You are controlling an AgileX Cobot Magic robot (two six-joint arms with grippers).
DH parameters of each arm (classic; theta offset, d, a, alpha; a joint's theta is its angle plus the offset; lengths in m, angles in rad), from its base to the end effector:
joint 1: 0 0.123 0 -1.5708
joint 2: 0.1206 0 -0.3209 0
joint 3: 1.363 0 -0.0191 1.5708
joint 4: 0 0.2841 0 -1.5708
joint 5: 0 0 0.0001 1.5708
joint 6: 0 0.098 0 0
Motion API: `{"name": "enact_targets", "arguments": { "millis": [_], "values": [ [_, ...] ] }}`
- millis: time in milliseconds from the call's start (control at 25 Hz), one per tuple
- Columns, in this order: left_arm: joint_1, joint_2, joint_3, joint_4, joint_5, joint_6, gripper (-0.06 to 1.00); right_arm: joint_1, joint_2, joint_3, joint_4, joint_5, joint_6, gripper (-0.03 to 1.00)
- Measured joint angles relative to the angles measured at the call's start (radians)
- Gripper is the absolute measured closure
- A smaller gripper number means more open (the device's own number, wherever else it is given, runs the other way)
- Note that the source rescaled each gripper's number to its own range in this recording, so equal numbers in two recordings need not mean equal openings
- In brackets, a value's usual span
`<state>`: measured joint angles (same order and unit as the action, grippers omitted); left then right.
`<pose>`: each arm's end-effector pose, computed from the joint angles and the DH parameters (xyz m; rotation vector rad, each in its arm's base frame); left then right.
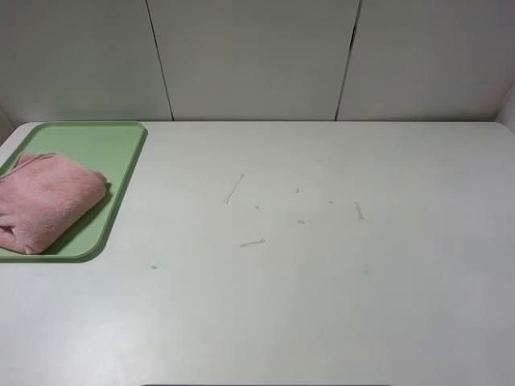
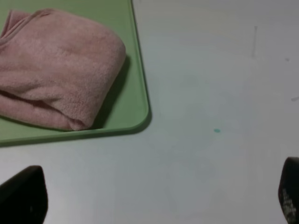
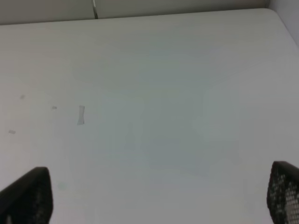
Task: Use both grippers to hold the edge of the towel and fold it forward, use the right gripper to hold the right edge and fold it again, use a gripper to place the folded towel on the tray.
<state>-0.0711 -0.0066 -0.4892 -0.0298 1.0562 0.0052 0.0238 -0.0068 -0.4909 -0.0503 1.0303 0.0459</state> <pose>-0.0052 -0.0022 0.2871 0.0792 2.0430 -0.0769 -0.0041 -0.0043 0.2900 0.0236 2.0151 -0.0156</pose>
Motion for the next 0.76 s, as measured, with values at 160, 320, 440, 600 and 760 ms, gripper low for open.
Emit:
{"name": "enact_targets", "arguments": {
  "millis": [160, 320, 440, 600, 760],
  "values": [
    [0.0, 0.0, 0.0, 0.0, 0.0, 0.0, -0.05, 0.0, 0.0, 0.0, 0.0, 0.0, 0.0, -0.03],
    [0.0, 0.0, 0.0, 0.0, 0.0, 0.0, -0.05, 0.0, 0.0, 0.0, 0.001, 0.0, 0.0, -0.03],
    [0.0, 0.0, 0.0, 0.0, 0.0, 0.0, -0.05, 0.0, 0.0, 0.0, 0.001, 0.0, 0.0, -0.03],
    [0.0, 0.0, 0.0, 0.0, 0.0, 0.0, -0.05, 0.0, 0.0, 0.0, 0.001, 0.0, 0.0, -0.03],
    [0.0, 0.0, 0.0, 0.0, 0.0, 0.0, -0.05, 0.0, 0.0, 0.0, 0.001, 0.0, 0.0, -0.03]
  ]
}}
